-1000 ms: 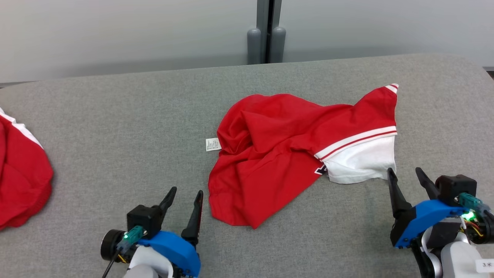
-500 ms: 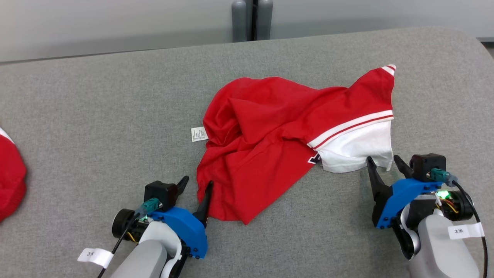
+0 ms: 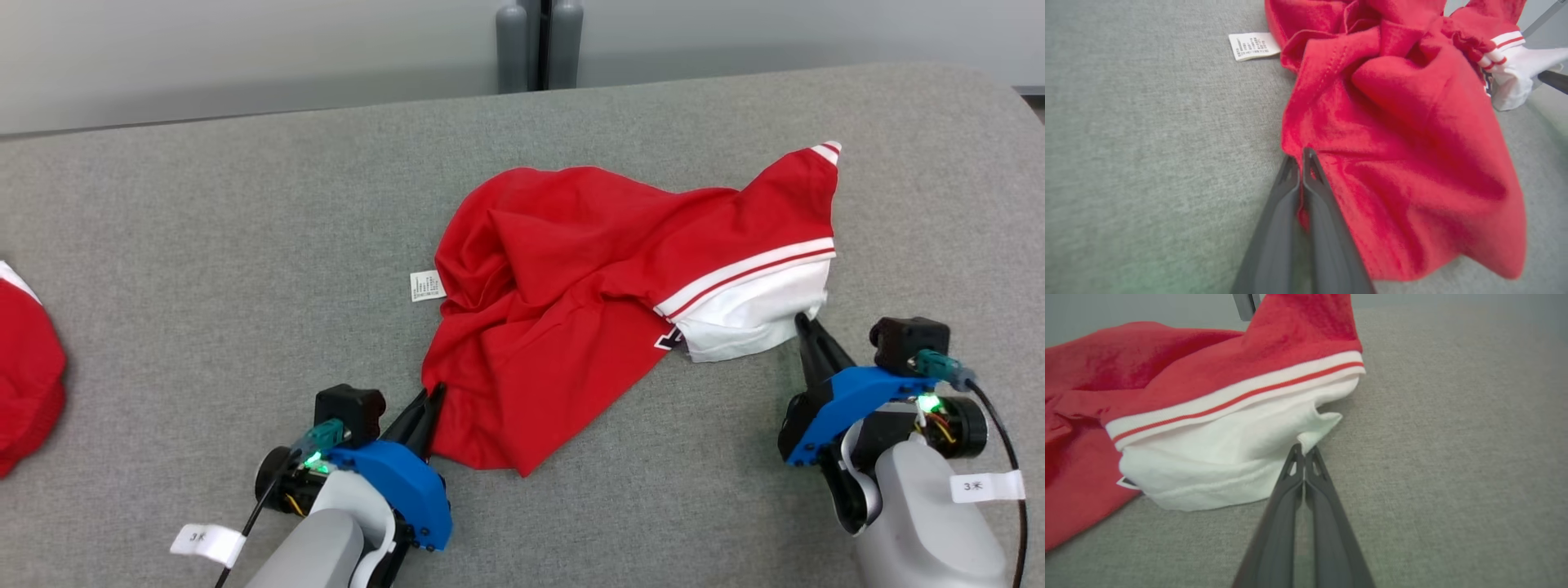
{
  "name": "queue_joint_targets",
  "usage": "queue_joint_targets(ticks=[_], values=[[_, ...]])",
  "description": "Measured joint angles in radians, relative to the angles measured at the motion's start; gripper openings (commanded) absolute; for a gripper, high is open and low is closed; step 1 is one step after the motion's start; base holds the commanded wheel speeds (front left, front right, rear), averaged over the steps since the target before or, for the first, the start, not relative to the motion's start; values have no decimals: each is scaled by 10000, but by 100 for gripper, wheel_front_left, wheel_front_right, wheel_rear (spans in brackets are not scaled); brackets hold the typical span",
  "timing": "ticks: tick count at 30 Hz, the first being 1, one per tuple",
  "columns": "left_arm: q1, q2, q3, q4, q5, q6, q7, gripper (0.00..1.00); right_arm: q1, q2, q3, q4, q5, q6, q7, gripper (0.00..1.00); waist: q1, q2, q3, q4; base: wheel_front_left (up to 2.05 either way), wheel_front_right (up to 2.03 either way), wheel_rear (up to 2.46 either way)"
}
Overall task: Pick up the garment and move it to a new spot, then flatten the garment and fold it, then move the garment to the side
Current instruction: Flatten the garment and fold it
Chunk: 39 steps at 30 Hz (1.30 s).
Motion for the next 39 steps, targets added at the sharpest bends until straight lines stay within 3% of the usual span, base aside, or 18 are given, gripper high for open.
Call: queue_joint_targets(ticks=[6,14,19,23,30,33,39], values=[[404,182,439,-1055,-456,-65,-740,0,314,-2,-8,-1304,757,-2,-337,0,0,0,-394,-2,0,0,0],[1314,761,1929,-5150,-2182,-59,-915,0,1574,2,-111,-5586,2901,-2,656,0,-1,0,-1031,-61,0,0,0],[1430,1260,2727,-7367,-2963,474,-211,0,1658,4,-412,-7837,3216,-2,1248,0,-2,0,-1149,-130,0,0,0],[1216,1611,3183,-8623,-3429,855,545,0,1127,0,-698,-9012,4224,-2,1547,0,-2,0,-1184,-135,0,0,0],[-58,2359,3547,-9553,-3524,1471,1858,0,-476,-4,-830,-10230,4249,-2,2709,0,-2,0,-952,-115,0,0,0],[-526,2669,3595,-9509,-3455,1595,2282,0,-1062,-48,-750,-10199,4096,-2,3181,0,-2,0,-746,-135,0,0,0],[-2173,3227,3593,-8307,-3200,1689,3198,0,-3088,-48,-495,-8170,4351,-2,3870,0,-1,0,363,-305,0,0,0]])
